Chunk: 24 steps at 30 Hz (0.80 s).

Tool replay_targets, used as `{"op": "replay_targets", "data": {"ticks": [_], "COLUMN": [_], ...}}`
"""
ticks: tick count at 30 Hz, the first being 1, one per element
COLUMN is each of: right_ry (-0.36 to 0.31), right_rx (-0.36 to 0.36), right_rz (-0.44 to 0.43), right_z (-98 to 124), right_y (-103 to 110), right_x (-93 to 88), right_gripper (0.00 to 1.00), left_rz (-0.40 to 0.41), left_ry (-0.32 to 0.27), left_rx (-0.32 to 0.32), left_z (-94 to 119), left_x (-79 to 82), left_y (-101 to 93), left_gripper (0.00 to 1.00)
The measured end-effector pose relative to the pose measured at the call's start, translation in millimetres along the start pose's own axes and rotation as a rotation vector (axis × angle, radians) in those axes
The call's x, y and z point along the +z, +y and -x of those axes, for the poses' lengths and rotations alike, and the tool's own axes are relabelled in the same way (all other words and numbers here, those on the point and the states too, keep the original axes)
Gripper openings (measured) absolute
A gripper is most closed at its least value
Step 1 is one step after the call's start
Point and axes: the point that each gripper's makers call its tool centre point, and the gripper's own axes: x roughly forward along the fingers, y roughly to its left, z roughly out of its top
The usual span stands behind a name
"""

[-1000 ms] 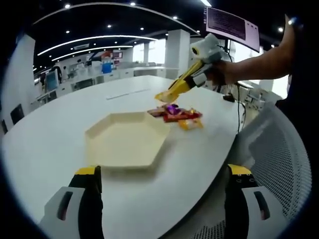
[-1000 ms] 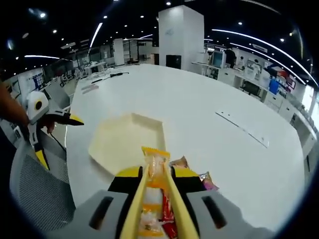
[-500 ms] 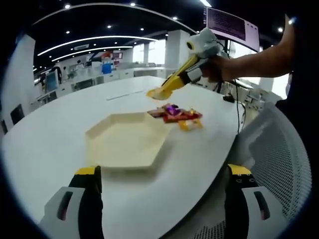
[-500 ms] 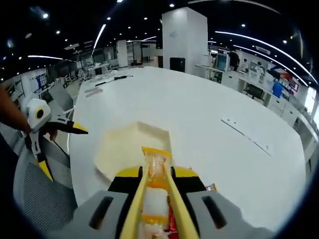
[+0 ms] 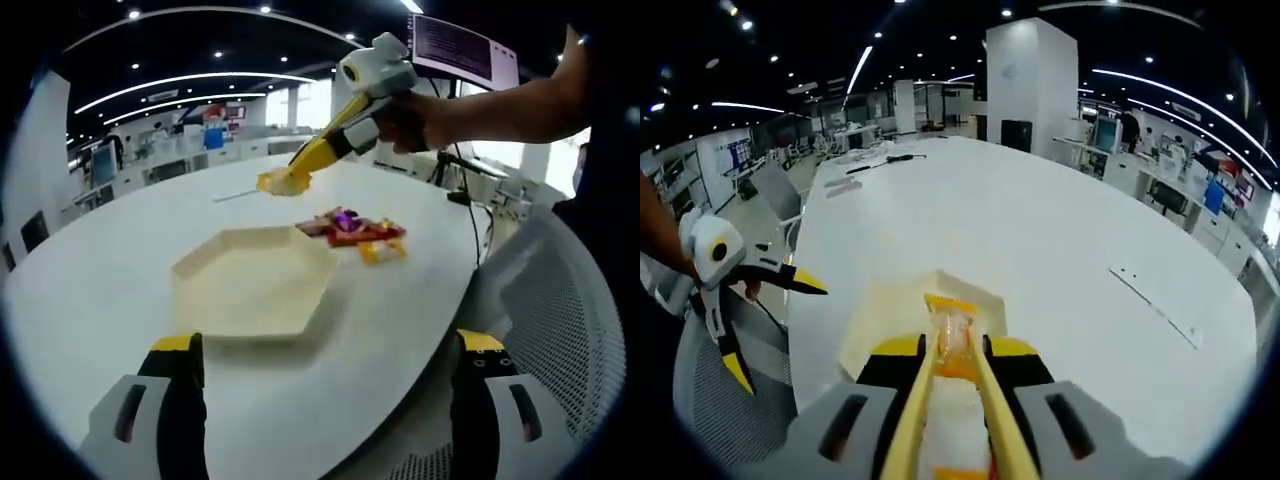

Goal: Place the target food into the container with the food tongs after gripping and lifting it, then release it inside without dropping or visibly crushing the food.

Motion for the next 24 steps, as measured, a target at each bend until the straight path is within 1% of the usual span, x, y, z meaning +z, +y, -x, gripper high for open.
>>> {"op": "replay_targets", "data": {"ticks": [4, 9, 15, 19, 24], "right_ry": [-0.002, -0.004, -0.011, -0.01, 0.002], "right_rx": [0.016, 0.043, 0.063, 0.069, 0.069], "right_rz": [0.018, 0.039, 0.043, 0.052, 0.06], "right_z": [-12, -33, -54, -61, -65], "right_y": [4, 13, 23, 26, 26], "right_x": [12.0, 28.8, 44.4, 51.0, 49.1], "right_gripper": [0.21, 0.21, 0.21, 0.21, 0.22], "left_rz": [0.001, 0.001, 0.001, -0.001, 0.001], "left_ry": [0.001, 0.003, 0.004, 0.004, -0.002], "left_rx": [0.001, 0.003, 0.005, 0.006, 0.014], "left_z": [0, 0, 0, 0, 0], "left_x": [-0.2, -0.6, -0.4, -0.1, 0.6], "left_y": [0.4, 0.9, 1.2, 1.1, 2.5], "left_gripper": [1.0, 1.0, 1.0, 1.0, 1.0]}}
